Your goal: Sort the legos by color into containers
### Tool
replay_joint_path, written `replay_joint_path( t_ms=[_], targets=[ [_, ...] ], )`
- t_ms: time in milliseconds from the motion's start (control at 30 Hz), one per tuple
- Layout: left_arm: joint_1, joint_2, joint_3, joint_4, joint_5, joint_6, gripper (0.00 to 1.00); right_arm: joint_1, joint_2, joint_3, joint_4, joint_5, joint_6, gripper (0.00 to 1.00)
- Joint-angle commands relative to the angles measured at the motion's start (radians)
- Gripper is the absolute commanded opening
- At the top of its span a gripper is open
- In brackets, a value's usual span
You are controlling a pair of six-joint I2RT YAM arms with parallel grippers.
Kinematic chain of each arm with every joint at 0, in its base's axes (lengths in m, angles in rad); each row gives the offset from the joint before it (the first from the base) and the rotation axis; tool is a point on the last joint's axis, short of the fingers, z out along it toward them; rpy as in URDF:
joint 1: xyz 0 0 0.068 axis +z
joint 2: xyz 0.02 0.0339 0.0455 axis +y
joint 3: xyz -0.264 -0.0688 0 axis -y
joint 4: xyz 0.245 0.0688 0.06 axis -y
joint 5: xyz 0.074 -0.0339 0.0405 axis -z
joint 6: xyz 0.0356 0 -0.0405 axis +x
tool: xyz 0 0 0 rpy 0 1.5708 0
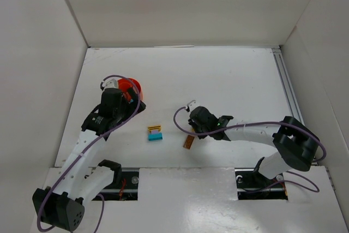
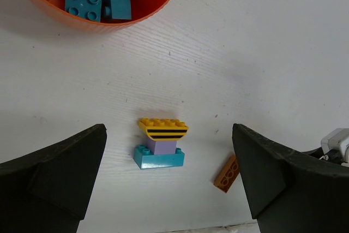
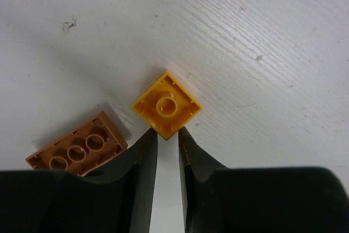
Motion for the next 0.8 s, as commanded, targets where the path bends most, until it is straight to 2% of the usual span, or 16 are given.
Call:
replay_joint_path(
  t_ms=[0,67,100,133,200,233,600,700,767],
  targets=[
    [-0.004,-0.021,0.023,-0.020,-0.048,-0.020,0.99,0.006,0.000,0.046,0.048,0.008,-0.023,0.27],
    [-0.004,-0.021,0.023,-0.031,-0.058,-0.032,0.99,0.006,0.009,0.055,0.048,0.008,-0.032,0.28],
    [-0.004,-0.009,0.023,-0.040,-0.067,-0.032,0.99,0.006,0.009,0.065,0.048,0.008,-0.032,0.33],
    [-0.004,-0.009,0.023,-0.040,-0.067,-0.043,0.99,0.006,0.021,0.079,0.048,0.017,-0.032,0.50],
    [-0.004,0.002,0.032,-0.040,-0.067,-0.043,0.99,0.006,0.032,0.098,0.036,0.017,-0.032,0.62],
    [-0.004,0.002,0.032,-0.040,-0.067,-0.043,0.99,0.006,0.043,0.098,0.036,0.017,-0.032,0.63],
    [-0.004,0.002,0.041,-0.071,-0.058,-0.023,0.99,0.006,0.104,0.116,0.045,0.024,-0.014,0.63],
    [-0.004,0.002,0.041,-0.080,-0.058,-0.023,0.99,0.006,0.104,0.116,0.045,0.024,-0.003,0.54],
    [-0.004,-0.007,0.041,-0.080,-0.058,-0.023,0.99,0.006,0.104,0.116,0.045,0.038,0.039,0.54]
  ],
)
